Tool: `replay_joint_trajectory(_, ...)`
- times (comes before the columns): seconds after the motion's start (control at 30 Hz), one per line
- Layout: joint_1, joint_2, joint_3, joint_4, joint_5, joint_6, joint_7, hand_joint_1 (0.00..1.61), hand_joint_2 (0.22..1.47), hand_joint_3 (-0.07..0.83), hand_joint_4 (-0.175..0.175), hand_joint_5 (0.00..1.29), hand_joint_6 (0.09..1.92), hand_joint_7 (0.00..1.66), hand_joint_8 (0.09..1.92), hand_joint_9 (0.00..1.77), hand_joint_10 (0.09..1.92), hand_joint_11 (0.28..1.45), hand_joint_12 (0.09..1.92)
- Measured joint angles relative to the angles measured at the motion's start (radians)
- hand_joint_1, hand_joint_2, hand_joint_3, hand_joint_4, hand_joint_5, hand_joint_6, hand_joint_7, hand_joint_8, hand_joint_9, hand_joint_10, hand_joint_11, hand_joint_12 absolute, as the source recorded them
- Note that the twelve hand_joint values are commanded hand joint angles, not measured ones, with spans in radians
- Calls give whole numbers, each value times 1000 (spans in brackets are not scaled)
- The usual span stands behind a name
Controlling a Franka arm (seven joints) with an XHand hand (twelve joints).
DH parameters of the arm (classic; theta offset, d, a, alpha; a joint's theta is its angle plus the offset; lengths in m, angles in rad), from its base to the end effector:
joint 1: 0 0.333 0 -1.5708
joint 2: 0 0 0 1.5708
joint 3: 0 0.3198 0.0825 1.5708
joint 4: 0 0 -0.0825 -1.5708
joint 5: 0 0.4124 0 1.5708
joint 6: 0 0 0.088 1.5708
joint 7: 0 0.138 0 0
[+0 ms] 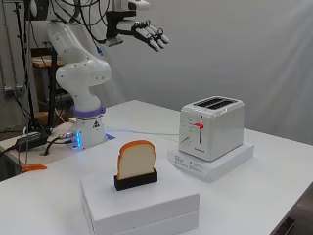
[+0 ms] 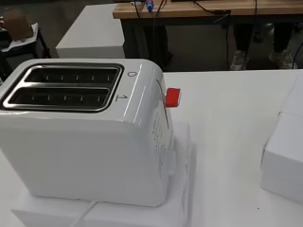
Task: Teleoperate dual arm-hand system to toast a bread
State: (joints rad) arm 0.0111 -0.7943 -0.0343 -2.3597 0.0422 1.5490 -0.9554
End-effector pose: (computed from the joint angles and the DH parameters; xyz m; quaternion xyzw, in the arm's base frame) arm 0.3274 -0.0039 0.5614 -0.8903 -0.4541 -0.0081 0.0334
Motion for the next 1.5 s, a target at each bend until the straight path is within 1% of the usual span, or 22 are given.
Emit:
replay_joint_trajectory(0.07, 4, -2, -29, 6, 24, -9, -54, 315, 1260, 6, -88, 290, 87, 496, 87, 575, 87, 412, 87)
replay_joint_trajectory(0.13, 6, -3, -36, 8, 37, -15, -77, 323, 1262, 4, -85, 286, 87, 469, 87, 536, 87, 399, 87)
replay_joint_trajectory(0.27, 8, 3, -18, 8, 51, -21, -23, 327, 1264, 3, -77, 276, 87, 434, 87, 500, 87, 392, 87)
replay_joint_trajectory(0.37, 10, 13, -12, 14, 53, -29, -11, 312, 1260, 1, -74, 263, 87, 402, 87, 475, 87, 385, 87)
replay_joint_trajectory(0.5, 13, 79, -14, 62, 43, -48, -8, 296, 1257, -1, -73, 239, 87, 358, 87, 442, 87, 372, 87)
replay_joint_trajectory(0.57, 15, 131, -20, 91, 41, -59, -12, 289, 1251, -3, -67, 236, 87, 349, 87, 451, 87, 376, 87)
replay_joint_trajectory(0.7, 13, 279, -52, 175, 17, -82, -23, 215, 1257, 1, -50, 272, 87, 353, 87, 494, 87, 409, 87)
replay_joint_trajectory(0.77, 7, 358, -84, 223, -10, -94, -19, 205, 1262, 3, -39, 291, 87, 356, 87, 492, 87, 420, 87)
replay_joint_trajectory(0.83, -5, 443, -147, 293, -16, -104, -45, 206, 1267, 5, -29, 305, 87, 355, 87, 475, 87, 427, 87)
replay_joint_trajectory(1.03, -44, 743, -334, 586, 5, -144, -186, 216, 1264, 1, -19, 333, 87, 352, 87, 455, 87, 428, 87)
replay_joint_trajectory(1.17, -120, 951, -371, 724, 44, -159, -281, 221, 1253, -4, -26, 349, 87, 370, 87, 456, 87, 416, 87)
replay_joint_trajectory(1.23, -181, 1082, -363, 807, 65, -164, -330, 276, 1232, -11, -31, 357, 87, 383, 87, 458, 87, 415, 87)
replay_joint_trajectory(1.27, -209, 1142, -358, 847, 77, -166, -360, 310, 1216, -9, -28, 386, 87, 393, 87, 461, 87, 415, 87)
replay_joint_trajectory(1.33, -274, 1260, -349, 926, 103, -171, -453, 344, 1193, -9, -25, 404, 87, 405, 87, 466, 87, 417, 87)
replay_joint_trajectory(1.43, -319, 1327, -346, 953, 124, -166, -543, 382, 1165, -12, -27, 364, 87, 405, 87, 469, 87, 420, 87)
replay_joint_trajectory(1.5, -321, 1328, -341, 930, 134, -154, -544, 425, 1130, -18, -33, 304, 87, 356, 87, 420, 87, 406, 87)
